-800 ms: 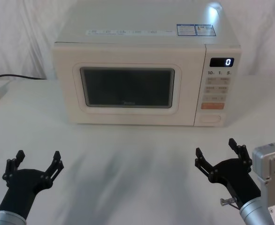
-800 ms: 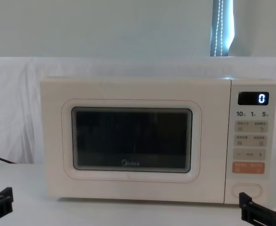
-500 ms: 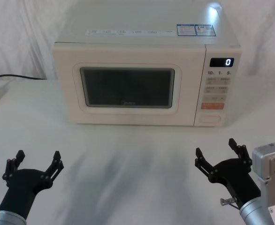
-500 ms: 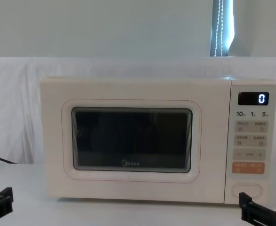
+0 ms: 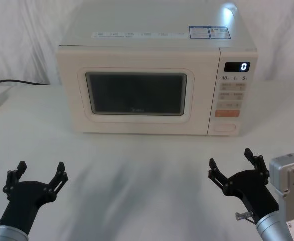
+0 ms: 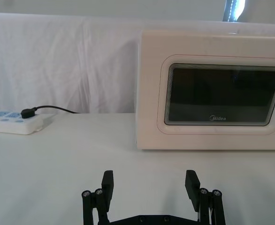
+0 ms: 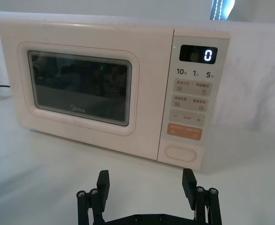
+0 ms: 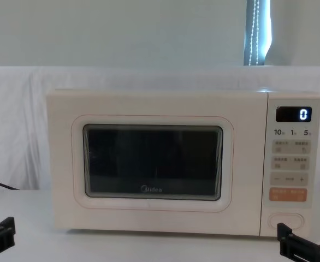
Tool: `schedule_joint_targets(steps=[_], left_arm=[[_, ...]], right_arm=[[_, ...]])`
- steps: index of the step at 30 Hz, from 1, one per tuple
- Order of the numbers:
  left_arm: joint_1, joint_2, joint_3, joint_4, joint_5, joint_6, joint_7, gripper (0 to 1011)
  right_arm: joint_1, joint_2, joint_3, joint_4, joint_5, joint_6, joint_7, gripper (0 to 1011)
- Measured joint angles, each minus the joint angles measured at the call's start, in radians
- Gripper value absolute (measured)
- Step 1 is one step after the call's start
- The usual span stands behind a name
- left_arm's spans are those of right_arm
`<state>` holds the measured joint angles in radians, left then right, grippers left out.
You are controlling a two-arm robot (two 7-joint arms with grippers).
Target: Press the button to open the microwave door with one hand; close the microwave door with the other hand.
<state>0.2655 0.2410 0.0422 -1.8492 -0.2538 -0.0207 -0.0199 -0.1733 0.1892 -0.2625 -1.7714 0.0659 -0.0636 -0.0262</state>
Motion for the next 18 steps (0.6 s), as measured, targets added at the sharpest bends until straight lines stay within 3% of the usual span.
schedule_joint_targets(steps=[18], left_arm=[[0.000,0.000,0.000,0.000,0.000,0.000,0.000,1001]], right_arm=[[0.000,0.000,0.000,0.000,0.000,0.000,0.000,1002]])
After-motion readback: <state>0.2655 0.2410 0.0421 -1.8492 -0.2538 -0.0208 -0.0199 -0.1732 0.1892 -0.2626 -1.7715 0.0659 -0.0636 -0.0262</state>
